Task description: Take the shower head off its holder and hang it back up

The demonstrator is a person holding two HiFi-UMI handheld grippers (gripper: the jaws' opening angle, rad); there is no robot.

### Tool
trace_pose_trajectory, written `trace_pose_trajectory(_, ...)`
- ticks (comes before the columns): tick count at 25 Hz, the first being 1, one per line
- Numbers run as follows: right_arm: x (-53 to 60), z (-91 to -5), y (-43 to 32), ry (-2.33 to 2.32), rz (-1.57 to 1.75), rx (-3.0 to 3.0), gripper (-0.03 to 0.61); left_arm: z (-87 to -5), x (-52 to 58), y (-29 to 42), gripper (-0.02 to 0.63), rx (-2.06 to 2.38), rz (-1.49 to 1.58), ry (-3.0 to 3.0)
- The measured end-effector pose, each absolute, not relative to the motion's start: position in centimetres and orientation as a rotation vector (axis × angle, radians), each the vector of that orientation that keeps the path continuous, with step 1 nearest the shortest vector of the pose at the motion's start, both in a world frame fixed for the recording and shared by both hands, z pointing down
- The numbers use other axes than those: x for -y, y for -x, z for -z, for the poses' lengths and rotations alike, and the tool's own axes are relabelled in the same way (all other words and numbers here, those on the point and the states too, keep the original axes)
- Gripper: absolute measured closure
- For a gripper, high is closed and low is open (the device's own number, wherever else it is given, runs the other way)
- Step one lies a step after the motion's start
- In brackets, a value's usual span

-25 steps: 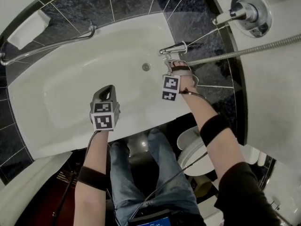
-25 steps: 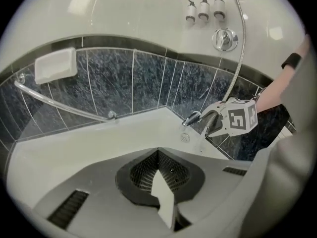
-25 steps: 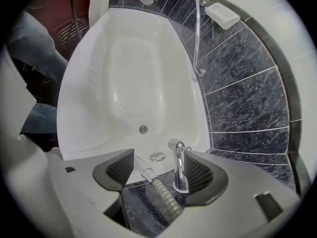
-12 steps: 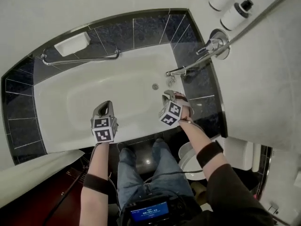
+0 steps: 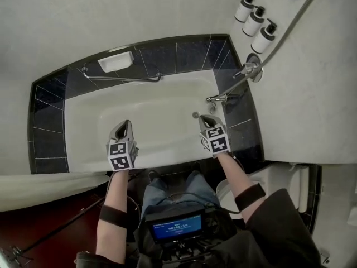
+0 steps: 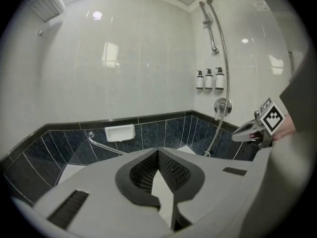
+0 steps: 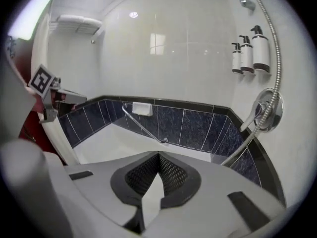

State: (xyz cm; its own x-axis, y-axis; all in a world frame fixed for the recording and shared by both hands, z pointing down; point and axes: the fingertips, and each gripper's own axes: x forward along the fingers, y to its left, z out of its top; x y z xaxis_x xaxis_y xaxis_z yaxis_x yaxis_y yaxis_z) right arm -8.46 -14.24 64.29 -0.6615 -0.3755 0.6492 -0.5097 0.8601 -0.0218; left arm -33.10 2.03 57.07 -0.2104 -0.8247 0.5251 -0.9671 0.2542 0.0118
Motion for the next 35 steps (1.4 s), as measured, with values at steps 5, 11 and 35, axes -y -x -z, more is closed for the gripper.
trace_pose_trajectory(5,13.1,-62.0,6.3,-0.648,-0.34,2.416,0.557,-53.8,-4.1,32.6,0.614,2.153,-0.39,-1.628)
trace_pose_trajectory(11,12.7,-60.5,4.2,-0.686,-0.443,2.455,0.557,-52.1,-6.2,34.0,0.614,2.244,-0.306,-1.58)
trace_pose_trajectory(35,16.0,-66.6,4.2,-0.467,0.326,2.085,0.554,-56.6,-3.9,30.6,0.614,2.076,-0.482,-1.676)
